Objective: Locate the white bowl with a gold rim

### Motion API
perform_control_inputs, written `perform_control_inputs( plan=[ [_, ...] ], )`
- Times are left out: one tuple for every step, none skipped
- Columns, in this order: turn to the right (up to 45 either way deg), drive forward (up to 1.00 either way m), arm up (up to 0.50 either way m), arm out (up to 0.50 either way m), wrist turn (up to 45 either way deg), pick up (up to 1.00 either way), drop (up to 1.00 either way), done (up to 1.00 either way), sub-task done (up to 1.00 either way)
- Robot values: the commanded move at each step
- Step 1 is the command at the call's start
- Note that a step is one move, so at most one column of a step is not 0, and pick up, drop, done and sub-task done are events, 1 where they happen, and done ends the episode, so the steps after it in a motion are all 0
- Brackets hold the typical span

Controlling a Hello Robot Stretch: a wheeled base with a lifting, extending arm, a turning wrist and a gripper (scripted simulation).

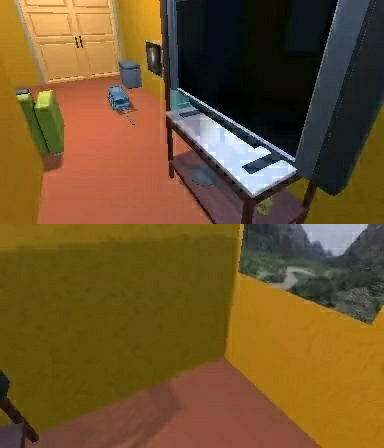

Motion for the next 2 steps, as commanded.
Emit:
perform_control_inputs(
  plan=[
    [-27.0, 0.0, 0.0, 0.0, 0.0, 0.0, 0.0, 0.0, 0.0],
    [0.0, 1.0, 0.0, 0.0, 0.0, 0.0, 0.0, 0.0, 0.0]
  ],
)
